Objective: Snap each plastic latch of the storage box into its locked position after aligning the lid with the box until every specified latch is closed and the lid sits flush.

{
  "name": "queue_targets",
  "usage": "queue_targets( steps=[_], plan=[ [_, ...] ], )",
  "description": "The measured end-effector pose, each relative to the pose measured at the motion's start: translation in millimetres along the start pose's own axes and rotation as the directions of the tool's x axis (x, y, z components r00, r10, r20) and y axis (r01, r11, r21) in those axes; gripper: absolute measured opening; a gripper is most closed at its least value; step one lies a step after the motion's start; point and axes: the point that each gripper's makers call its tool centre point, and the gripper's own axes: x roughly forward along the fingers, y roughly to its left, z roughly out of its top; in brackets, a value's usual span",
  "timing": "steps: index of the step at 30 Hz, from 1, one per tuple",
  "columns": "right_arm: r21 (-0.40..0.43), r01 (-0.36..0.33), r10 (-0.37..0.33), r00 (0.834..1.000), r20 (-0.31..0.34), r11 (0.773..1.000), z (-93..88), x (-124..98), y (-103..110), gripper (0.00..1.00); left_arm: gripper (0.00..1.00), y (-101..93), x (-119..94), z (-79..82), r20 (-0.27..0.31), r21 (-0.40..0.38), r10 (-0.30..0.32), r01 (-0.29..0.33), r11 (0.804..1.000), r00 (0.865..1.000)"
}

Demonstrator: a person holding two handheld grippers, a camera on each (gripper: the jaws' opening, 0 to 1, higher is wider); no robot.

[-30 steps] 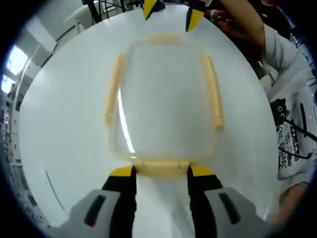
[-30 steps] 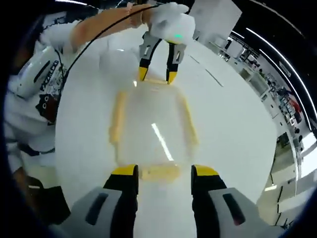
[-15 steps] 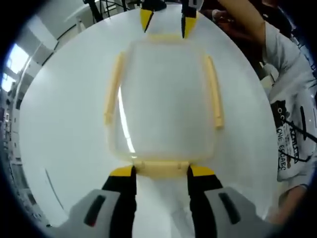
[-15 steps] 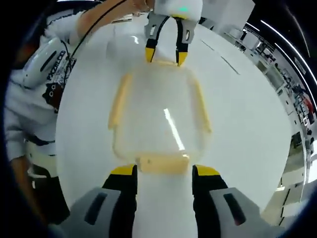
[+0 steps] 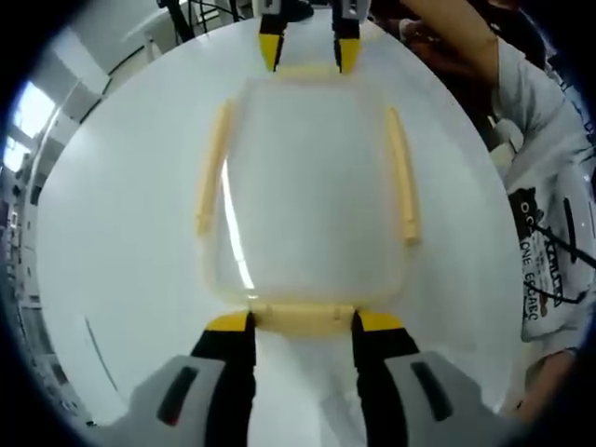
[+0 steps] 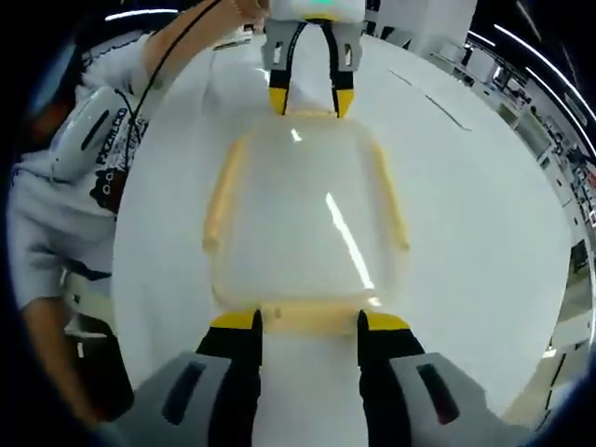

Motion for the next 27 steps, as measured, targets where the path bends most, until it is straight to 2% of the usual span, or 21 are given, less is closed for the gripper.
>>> queue_targets(
  steps=[7,12,15,21,27],
  plan=[
    [0.003,-0.036,0.036,0.998,-0.058,0.999,3.7,3.1,0.4,0.40,0.41,-1.1,-0.3,-1.2,0.040,0.014,-0.003,0.002,1.000,0.999],
    [-0.004,-0.042,0.041,0.993,-0.112,0.999,3.6,4.2,0.9,0.40,0.41,-1.9,0.3,-0.7,0.030,0.030,-0.007,0.006,1.000,1.000],
    [-0.005,-0.043,0.042,0.994,-0.103,0.999,3.0,4.2,1.4,0.40,0.41,-2.3,0.3,-1.0,0.027,0.031,-0.008,0.007,0.999,1.000],
    [0.009,-0.035,0.036,0.996,-0.080,0.999,3.5,5.3,3.6,0.41,0.41,-2.4,-0.3,-0.5,0.068,0.024,-0.012,0.010,1.000,0.998],
    [0.015,-0.029,0.031,0.995,-0.099,0.999,3.7,6.2,4.0,0.41,0.41,-2.5,0.4,0.1,0.037,0.026,-0.011,0.010,1.000,0.999]
  ],
)
